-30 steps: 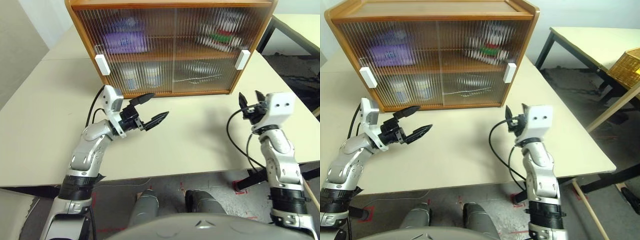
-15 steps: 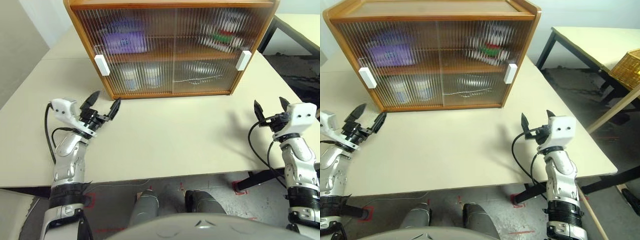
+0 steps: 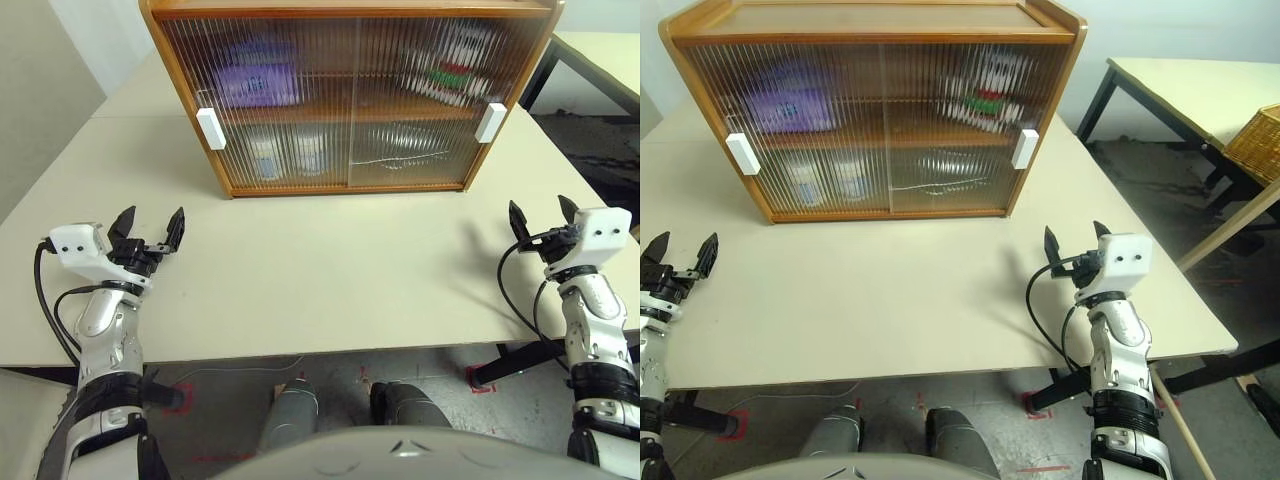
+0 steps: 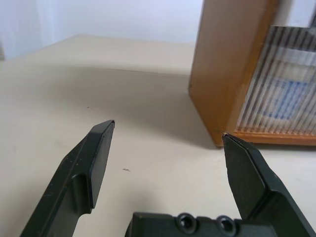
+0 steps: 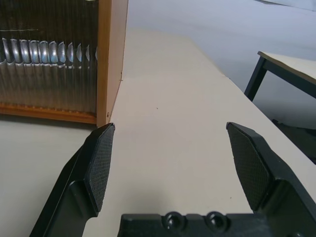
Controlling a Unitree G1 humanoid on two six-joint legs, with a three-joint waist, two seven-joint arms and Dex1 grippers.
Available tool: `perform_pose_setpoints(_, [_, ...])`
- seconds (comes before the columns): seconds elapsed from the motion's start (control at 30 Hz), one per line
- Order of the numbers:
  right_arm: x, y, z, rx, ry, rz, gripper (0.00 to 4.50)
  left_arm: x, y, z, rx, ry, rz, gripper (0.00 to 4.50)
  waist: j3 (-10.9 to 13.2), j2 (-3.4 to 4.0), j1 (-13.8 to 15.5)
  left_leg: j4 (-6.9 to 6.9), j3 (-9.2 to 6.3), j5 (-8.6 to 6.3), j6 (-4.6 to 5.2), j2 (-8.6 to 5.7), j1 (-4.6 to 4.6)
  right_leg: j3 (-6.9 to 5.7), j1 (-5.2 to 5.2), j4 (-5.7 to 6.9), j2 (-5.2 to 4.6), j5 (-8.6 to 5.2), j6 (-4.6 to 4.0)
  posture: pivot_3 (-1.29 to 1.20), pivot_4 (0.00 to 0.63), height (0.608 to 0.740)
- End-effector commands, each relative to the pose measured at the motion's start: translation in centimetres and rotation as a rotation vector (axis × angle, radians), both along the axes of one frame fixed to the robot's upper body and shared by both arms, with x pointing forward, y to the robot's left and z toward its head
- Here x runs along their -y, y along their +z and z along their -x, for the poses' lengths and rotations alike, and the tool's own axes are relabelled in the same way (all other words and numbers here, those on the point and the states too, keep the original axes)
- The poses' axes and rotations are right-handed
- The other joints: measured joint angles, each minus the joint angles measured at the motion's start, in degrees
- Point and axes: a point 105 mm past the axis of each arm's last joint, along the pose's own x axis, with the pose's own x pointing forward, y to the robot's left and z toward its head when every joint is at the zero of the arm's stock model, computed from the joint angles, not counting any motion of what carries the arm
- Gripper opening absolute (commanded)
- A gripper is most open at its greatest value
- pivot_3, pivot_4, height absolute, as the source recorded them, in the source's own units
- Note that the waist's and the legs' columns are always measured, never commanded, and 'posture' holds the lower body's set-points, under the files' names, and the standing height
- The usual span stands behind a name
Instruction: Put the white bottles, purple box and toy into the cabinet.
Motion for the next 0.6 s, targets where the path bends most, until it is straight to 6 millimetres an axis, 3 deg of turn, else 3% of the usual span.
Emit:
perform_pose_setpoints(0.03, [-0.3,-0.4,-0.2,-0.008,-0.002,0.002,4.46,-0.3,-0.5,-0.1,-0.005,0.016,0.005,4.5,0.0,0.0,0.0,-0.01,0.0,0.0,0.0,0.0,0.0,0.0,-0.01,0.0,0.0,-0.01,-0.01,0.17,0.102,0.74])
perform_pose_setpoints(0.2, [-0.6,-0.7,-0.2,-0.013,-0.003,0.009,4.46,-0.6,-0.4,-0.1,-0.002,0.022,0.003,4.5,0.1,-0.12,0.0,-0.09,0.01,0.0,0.0,0.0,-0.01,0.0,-0.04,-0.02,0.01,-0.08,-0.1,0.17,0.115,0.74])
perform_pose_setpoints(0.4, [-1.3,-0.4,-0.4,-0.002,0.007,0.013,4.46,-2.5,0.0,0.5,-0.011,0.056,-0.017,4.5,0.3,-0.4,0.0,-0.28,0.01,0.0,0.0,0.0,0.04,0.0,-0.08,-0.02,0.02,-0.12,-0.15,0.18,0.123,0.74])
perform_pose_setpoints(0.6, [-1.7,-1.1,-0.5,-0.025,0.028,0.017,4.46,-1.8,-0.5,0.9,-0.019,0.042,-0.027,4.5,0.5,-0.54,0.2,-0.38,0.01,0.0,0.0,0.0,0.06,0.0,-0.1,-0.02,0.01,-0.15,-0.2,0.18,0.125,0.74])
